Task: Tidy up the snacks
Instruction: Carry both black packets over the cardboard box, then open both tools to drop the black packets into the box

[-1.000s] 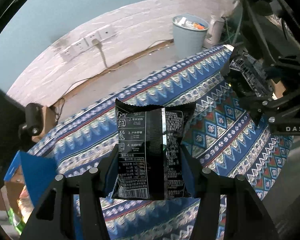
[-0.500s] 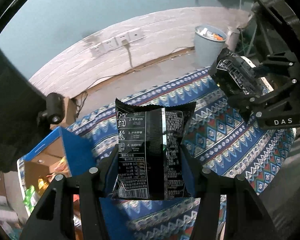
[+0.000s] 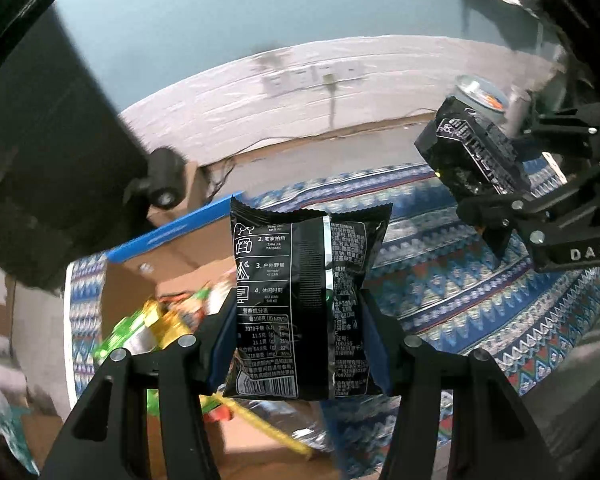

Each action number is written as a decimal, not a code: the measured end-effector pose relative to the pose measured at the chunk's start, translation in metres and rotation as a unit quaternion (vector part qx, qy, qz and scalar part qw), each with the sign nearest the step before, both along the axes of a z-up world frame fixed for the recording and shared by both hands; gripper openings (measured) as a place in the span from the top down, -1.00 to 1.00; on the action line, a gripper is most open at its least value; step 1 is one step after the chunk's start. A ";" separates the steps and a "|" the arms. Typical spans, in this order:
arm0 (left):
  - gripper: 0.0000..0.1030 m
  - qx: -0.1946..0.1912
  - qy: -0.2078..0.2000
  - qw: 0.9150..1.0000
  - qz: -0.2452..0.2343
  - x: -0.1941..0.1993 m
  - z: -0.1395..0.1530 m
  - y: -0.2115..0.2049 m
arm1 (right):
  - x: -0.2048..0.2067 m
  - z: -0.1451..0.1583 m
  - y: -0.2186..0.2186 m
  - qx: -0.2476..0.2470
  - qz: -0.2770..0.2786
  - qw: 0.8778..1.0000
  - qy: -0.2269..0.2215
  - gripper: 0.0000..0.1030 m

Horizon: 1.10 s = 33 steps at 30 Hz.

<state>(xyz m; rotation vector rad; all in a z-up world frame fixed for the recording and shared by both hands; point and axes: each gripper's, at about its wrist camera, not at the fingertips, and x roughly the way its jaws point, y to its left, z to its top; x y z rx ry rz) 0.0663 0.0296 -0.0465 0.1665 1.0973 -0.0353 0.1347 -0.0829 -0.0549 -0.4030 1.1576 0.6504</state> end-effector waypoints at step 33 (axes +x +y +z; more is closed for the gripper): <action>-0.43 -0.035 -0.006 0.985 0.169 -0.068 -0.015 0.159 | -0.035 0.000 0.177 0.041 0.101 0.994 0.023 -0.43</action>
